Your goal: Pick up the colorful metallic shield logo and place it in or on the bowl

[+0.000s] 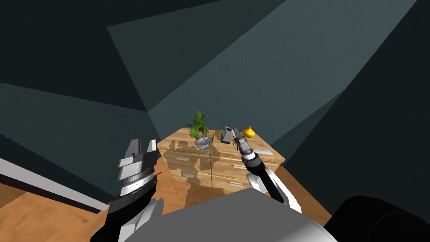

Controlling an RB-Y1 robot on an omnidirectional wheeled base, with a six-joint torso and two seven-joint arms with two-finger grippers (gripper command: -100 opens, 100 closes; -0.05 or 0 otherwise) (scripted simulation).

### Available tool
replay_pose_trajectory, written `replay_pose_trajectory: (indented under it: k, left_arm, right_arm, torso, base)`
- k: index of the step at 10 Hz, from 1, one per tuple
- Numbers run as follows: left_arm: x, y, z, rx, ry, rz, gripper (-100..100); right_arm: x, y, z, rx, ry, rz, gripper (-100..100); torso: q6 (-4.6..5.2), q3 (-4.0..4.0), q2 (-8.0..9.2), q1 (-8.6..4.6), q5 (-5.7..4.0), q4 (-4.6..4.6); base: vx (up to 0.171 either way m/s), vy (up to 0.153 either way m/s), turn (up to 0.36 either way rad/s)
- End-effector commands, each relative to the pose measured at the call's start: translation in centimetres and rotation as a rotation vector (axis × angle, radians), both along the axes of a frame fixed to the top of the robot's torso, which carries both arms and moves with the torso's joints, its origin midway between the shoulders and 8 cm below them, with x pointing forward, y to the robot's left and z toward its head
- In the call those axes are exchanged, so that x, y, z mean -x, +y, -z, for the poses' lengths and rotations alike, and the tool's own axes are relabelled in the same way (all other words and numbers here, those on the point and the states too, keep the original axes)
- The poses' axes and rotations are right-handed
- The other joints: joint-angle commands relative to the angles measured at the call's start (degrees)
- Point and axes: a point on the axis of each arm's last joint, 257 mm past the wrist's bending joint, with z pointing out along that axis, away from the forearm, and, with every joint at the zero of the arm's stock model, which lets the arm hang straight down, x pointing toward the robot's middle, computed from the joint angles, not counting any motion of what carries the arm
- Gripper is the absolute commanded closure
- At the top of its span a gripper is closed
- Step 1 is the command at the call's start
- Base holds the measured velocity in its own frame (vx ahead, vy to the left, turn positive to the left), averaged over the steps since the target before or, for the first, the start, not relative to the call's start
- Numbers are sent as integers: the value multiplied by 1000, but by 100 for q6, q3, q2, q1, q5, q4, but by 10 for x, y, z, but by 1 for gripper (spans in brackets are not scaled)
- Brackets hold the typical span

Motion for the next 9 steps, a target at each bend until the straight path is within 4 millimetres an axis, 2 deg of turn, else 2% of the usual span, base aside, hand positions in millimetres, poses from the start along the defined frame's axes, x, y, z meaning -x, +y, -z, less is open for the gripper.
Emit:
replay_pose_trajectory:
  k: [1,2,3,4,5,6,7,8,9]
  left_arm:
    - [0,0,0,0,0,0,0]
    - [0,0,0,0,0,0,0]
    - [0,0,0,0,0,0,0]
    - [0,0,0,0,0,0,0]
    - [0,0,0,0,0,0,0]
    - [0,0,0,0,0,0,0]
    - [0,0,0,0,0,0,0]
    - [0,0,0,0,0,0,0]
    - [0,0,0,0,0,0,0]
  right_arm:
    - [1,12,-4,37,-16,-25,-100]
    - [8,32,-9,84,-46,-64,-100]
    - [9,34,-7,101,-43,-72,-100]
    - [17,54,-11,149,-74,-112,-100]
    - [18,56,-8,170,-71,-120,-100]
    - [27,76,-11,214,-105,-159,-100]
    - [28,78,-6,242,-100,-170,-100]
    - [38,97,-7,286,-135,-206,-100]
    - [40,99,-2,312,-130,-218,-100]
  torso:
    - [0,0,0,0,0,0]
    - [3,-1,-2,0,0,0]
    - [1,1,1,0,0,0]
    - [3,1,1,-1,-1,0]
    - [0,1,2,1,0,1]
    - [4,1,1,0,0,1]
    - [1,1,2,-3,-1,1]
    - [4,1,2,-3,-1,1]
    - [-1,0,-1,-1,0,0]
  base:
    - [-23,-22,61]
    - [-31,-19,122]
    - [-31,-23,75]
    - [-40,-20,175]
    - [-29,-19,87]
    - [-35,-28,135]
    - [-32,-26,92]
    - [-29,-23,219]
    - [-30,-27,96]
